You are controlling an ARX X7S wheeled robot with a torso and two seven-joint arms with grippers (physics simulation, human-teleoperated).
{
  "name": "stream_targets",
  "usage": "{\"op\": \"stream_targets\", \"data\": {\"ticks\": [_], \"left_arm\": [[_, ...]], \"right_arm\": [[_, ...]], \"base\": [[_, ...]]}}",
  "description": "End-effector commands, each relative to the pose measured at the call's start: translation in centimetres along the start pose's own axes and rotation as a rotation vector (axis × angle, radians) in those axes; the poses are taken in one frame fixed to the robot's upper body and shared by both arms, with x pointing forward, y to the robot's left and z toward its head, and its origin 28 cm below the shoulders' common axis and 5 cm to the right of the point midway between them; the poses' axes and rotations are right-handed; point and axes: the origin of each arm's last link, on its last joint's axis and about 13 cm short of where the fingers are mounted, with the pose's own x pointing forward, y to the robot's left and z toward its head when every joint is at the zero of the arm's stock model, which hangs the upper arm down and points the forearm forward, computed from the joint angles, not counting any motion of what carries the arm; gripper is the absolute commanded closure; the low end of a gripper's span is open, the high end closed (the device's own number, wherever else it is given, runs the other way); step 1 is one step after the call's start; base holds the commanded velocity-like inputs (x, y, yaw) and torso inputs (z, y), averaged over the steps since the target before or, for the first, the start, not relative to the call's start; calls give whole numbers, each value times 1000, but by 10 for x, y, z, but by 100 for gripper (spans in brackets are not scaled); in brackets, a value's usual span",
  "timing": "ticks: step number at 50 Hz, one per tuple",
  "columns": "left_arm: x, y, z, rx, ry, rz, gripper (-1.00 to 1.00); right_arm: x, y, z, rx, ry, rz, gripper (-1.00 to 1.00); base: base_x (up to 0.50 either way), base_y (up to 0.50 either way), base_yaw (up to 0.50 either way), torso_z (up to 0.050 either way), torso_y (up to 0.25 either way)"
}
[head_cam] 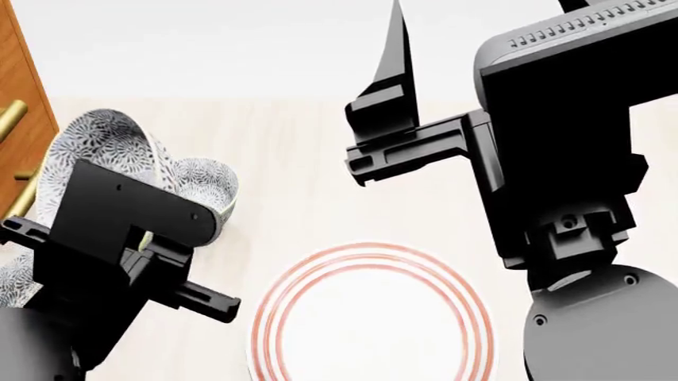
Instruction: Put the bowl at the front on the plate.
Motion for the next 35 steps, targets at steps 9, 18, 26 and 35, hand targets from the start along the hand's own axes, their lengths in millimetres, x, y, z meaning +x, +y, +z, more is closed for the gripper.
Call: {"op": "stream_targets", "data": {"ticks": [9, 18, 26, 35], "left_arm": [[9, 0, 16, 93, -42, -72, 100], [13, 2, 22, 127, -47, -104, 100], [21, 3, 27, 152, -51, -126, 100], [31, 5, 36, 176, -60, -145, 100]], "right_arm": [[-1, 0, 0, 0, -7, -2, -100], [-2, 0, 1, 1, -10, -4, -100], [-1, 0, 1, -2, -11, -3, -100], [1, -1, 4, -8, -12, 4, -100]], "base": [[0, 0, 0, 0, 0], [0, 0, 0, 0, 0], [0, 0, 0, 0, 1], [0, 0, 0, 0, 0]]}}
